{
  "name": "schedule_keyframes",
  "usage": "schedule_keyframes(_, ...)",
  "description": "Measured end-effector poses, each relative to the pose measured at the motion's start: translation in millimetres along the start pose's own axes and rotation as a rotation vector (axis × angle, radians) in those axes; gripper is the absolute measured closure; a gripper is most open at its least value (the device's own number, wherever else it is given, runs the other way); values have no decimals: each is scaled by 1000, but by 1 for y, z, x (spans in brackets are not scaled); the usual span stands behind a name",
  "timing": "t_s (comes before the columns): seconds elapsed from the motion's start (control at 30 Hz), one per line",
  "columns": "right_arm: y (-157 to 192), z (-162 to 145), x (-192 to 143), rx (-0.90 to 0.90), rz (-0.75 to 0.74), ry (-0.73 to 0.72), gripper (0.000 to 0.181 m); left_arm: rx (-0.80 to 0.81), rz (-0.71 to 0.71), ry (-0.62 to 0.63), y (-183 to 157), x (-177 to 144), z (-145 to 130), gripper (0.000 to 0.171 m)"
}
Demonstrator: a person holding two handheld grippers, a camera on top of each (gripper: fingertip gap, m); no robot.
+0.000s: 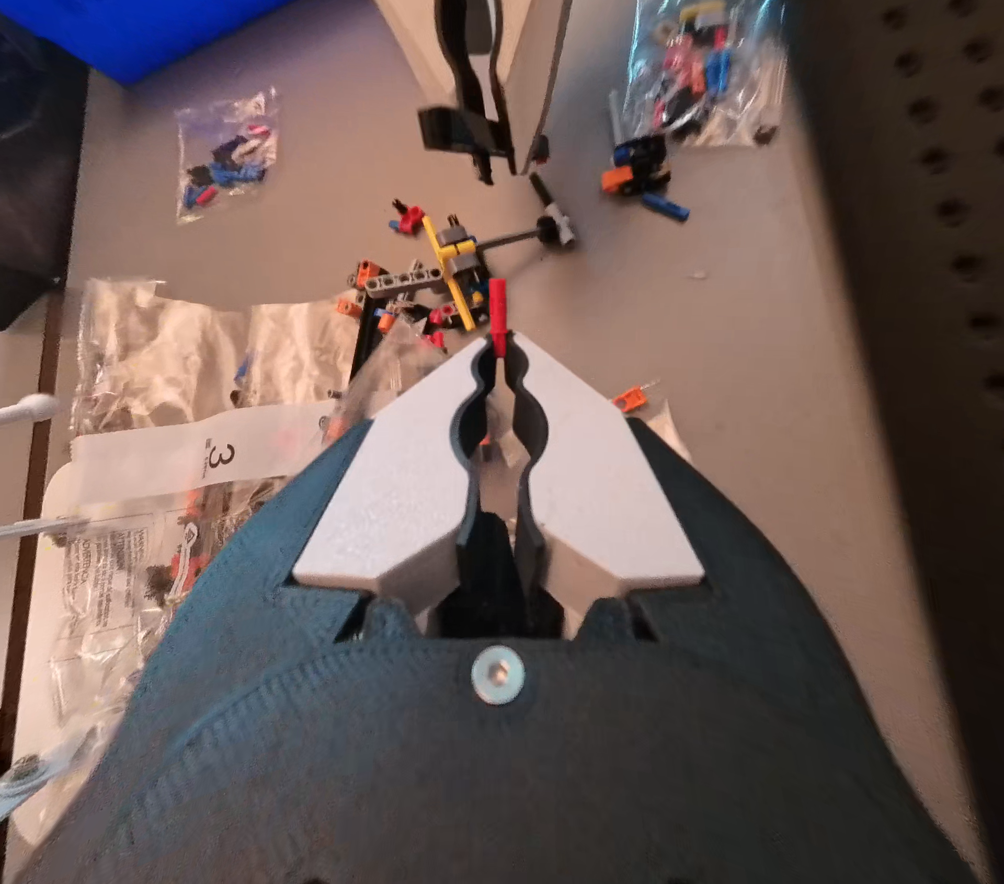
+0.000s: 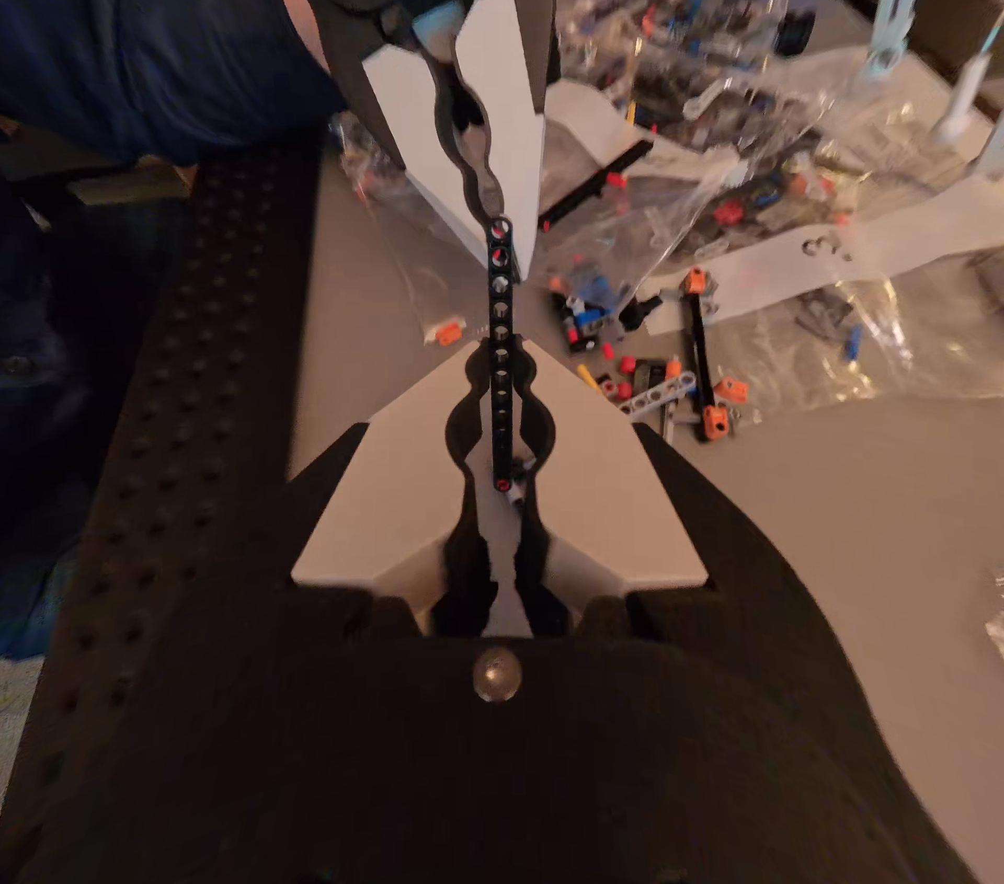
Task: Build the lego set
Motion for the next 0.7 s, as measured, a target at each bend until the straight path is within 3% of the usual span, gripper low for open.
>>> schedule_keyframes(0.1,0,-9,11,-1,4,83,176,-6,-65,10,-6,10,-2,170)
schedule_keyframes(0.27,-1,-6,17,-8,-21,83,151,-19,-85,9,-7,23,-5,170)
schedule_keyframes(0.5,9,12,25,-126,-48,-7,167,-88,-95,-145,0,15,4,169)
schedule_keyframes(0.6,4,7,35,-104,-55,27,151,-111,-83,-177,4,10,6,170)
schedule_keyframes(0.7,-2,8,25,-60,-66,-11,154,-141,-88,-249,8,2,9,170)
Point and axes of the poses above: each gripper's, where its closed fingertips meet, x out along the fingers, z out of its top, y = z × x across the jaws, the point moved 7 cm from there along -x, back along the fingers, and after that the axes turned 1 degree about -y, right-handed, at the moved point
